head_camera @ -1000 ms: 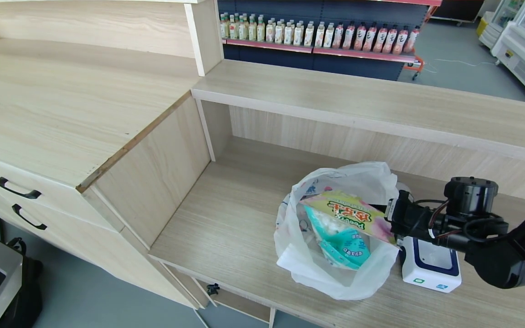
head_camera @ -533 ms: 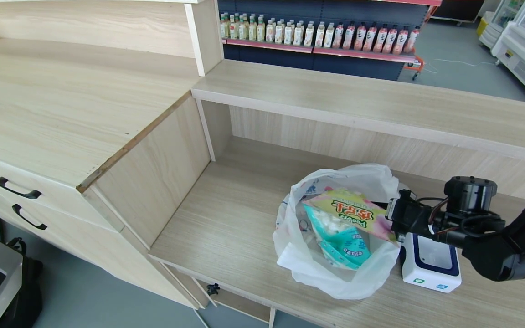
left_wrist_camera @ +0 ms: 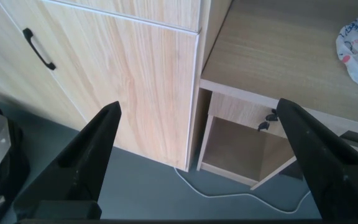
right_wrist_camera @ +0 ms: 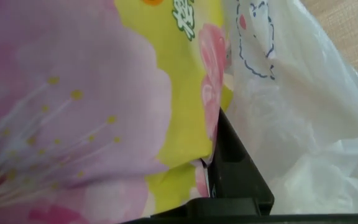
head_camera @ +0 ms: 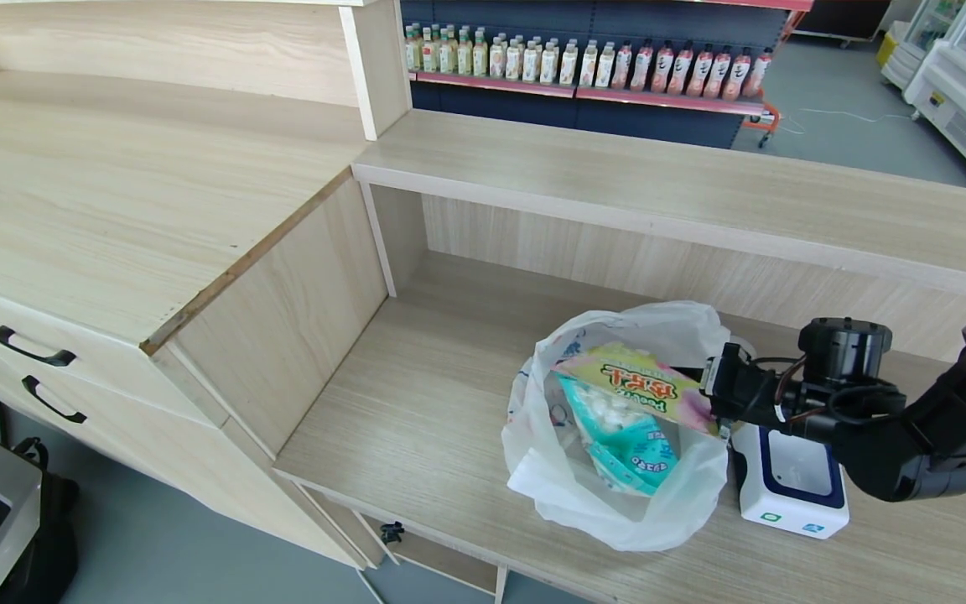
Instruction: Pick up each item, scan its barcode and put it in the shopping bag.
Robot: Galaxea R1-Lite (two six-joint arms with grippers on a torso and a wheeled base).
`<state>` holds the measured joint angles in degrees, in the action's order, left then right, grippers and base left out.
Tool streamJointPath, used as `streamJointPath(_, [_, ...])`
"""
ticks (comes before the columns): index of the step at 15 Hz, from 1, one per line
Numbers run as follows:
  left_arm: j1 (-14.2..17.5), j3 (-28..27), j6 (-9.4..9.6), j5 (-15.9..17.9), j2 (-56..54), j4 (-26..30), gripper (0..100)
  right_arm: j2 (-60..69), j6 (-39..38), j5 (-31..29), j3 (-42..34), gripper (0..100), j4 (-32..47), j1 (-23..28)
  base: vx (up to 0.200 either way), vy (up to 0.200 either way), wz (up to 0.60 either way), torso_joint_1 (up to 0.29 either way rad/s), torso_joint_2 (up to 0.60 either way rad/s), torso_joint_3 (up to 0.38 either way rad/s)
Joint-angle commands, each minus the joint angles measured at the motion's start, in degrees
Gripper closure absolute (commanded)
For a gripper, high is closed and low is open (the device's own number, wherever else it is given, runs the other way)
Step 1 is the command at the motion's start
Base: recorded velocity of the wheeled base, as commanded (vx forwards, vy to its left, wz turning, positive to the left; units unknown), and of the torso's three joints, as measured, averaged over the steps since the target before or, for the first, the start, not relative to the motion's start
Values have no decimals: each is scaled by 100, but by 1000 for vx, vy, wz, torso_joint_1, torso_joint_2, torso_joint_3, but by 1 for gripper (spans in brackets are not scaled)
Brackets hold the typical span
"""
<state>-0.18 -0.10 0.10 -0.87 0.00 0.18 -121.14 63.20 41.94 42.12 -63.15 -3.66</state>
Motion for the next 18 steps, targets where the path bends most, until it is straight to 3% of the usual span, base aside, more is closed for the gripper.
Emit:
streamJointPath(1, [1, 1, -1, -1, 0, -1, 0, -59, -53, 78, 191, 100, 83, -56, 0, 0, 0, 0, 0, 0])
streamJointPath(5, [1, 1, -1, -1, 0, -1, 0, -296, -343, 113, 279, 100, 154, 5, 0, 0, 0, 0, 0, 0])
streamJointPath(11, [1, 10, -1, -1, 0, -1, 0, -534, -97, 78, 754, 100, 154, 102, 0, 0, 0, 0, 0, 0])
streamJointPath(18, [1, 10, -1, -1, 0, -1, 0, -507, -115, 104, 772, 100, 162, 102, 0, 0, 0, 0, 0, 0])
